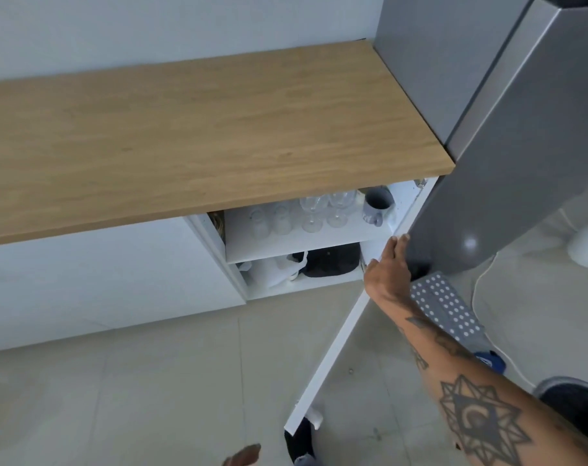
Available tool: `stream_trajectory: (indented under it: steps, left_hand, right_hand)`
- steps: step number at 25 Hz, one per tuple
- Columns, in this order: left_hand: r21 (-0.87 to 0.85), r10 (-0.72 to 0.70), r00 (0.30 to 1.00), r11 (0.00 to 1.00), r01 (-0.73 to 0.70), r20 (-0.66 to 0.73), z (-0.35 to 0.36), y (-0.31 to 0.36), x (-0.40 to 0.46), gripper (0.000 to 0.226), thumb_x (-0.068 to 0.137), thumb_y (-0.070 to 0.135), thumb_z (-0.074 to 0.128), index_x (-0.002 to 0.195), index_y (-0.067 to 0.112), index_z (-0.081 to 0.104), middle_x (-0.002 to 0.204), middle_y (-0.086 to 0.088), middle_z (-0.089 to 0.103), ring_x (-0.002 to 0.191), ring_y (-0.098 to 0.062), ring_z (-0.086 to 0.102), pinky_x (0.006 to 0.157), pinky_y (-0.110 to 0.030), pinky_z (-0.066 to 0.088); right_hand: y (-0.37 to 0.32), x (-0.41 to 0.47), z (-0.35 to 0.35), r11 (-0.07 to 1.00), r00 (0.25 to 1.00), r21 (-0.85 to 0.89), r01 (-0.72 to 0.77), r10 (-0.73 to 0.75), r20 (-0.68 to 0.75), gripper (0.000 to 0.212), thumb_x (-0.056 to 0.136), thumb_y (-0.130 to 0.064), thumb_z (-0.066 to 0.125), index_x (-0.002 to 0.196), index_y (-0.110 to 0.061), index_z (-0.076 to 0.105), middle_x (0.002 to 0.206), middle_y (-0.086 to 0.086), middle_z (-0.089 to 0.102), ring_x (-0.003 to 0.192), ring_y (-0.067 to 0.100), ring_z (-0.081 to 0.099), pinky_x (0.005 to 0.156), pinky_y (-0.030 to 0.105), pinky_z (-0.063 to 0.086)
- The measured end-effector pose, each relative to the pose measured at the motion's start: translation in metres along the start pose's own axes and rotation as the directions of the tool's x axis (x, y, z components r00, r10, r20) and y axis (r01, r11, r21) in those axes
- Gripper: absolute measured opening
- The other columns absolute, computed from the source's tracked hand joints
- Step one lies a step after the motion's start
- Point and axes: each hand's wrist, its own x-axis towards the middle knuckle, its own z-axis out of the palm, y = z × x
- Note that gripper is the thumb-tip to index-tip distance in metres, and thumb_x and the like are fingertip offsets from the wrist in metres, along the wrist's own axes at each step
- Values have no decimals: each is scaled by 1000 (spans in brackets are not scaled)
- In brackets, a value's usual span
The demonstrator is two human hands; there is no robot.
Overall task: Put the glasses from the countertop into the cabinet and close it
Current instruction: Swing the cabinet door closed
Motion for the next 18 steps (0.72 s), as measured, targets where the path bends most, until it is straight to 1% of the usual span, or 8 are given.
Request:
stream_trajectory:
  steps: [2, 3, 5, 8, 10, 13, 16, 18]
  left_hand:
    - [54, 203, 978, 978, -200, -58, 1, 24, 13, 39, 69, 36, 72, 105, 51, 66, 95, 15, 69, 81, 4, 66, 64, -10, 53]
    - [102, 322, 947, 942, -320, -4, 7, 40, 27, 37, 75, 42, 68, 112, 42, 67, 100, 16, 68, 85, 4, 66, 68, -13, 55]
    - [254, 495, 853, 815, -522, 163, 28, 78, 62, 45, 88, 47, 61, 127, 25, 64, 117, 5, 64, 101, -10, 64, 76, -23, 57]
    - [403, 448, 813, 711, -577, 373, 53, 113, 105, 47, 98, 41, 51, 140, 20, 54, 130, -4, 59, 115, -24, 60, 86, -36, 55]
    - [424, 408, 804, 695, -581, 433, 60, 112, 111, 41, 99, 35, 48, 136, 18, 56, 121, -6, 62, 109, -28, 62, 82, -38, 55]
    - [435, 385, 837, 724, -535, 389, 55, 113, 115, 33, 94, 28, 57, 125, 17, 63, 103, -4, 67, 87, -27, 70, 67, -34, 57]
    - [513, 396, 831, 655, -554, 391, 50, 120, 119, 26, 64, 20, 86, 87, 19, 76, 68, 4, 67, 51, -17, 67, 38, -23, 51]
    - [555, 404, 844, 635, -537, 353, 49, 120, 129, 26, 60, 17, 87, 83, 19, 75, 67, 4, 69, 53, -17, 68, 39, -24, 51]
  right_hand:
    - [-2, -2, -2, 999, 999, 15, -33, 33, 23, 69, 99, -12, 44, 155, -6, 4, 164, 3, -18, 140, 32, 40, 105, 27, 39]
    - [-4, -2, -3, 999, 999, 20, -36, 36, 31, 71, 98, -10, 46, 155, -6, 4, 164, 3, -19, 140, 32, 41, 104, 25, 38]
    - [-10, -3, -7, 999, 998, 7, -36, 36, 51, 73, 97, -7, 49, 155, -5, 4, 163, 5, -20, 139, 33, 42, 107, 29, 39]
    - [-16, -3, -10, 998, 997, -42, -43, 46, 70, 73, 97, -10, 51, 154, -4, 6, 163, 7, -20, 137, 33, 44, 108, 34, 42]
    - [-18, -2, -13, 997, 995, -72, -25, 32, 91, 71, 99, -14, 49, 154, -3, 6, 164, 9, -19, 137, 34, 44, 107, 34, 43]
    - [-25, 0, -16, 987, 994, -163, -7, 24, 103, 68, 101, -24, 46, 154, -2, 9, 164, 13, -15, 132, 36, 49, 102, 39, 47]
    - [-35, 2, -17, 969, 993, -246, 6, 23, 115, 69, 101, -32, 45, 154, -3, 11, 163, 16, -12, 131, 35, 51, 99, 40, 49]
    - [-39, 5, -17, 961, 991, -274, 19, 17, 130, 70, 101, -38, 44, 153, -4, 13, 163, 18, -11, 130, 35, 52, 97, 41, 50]
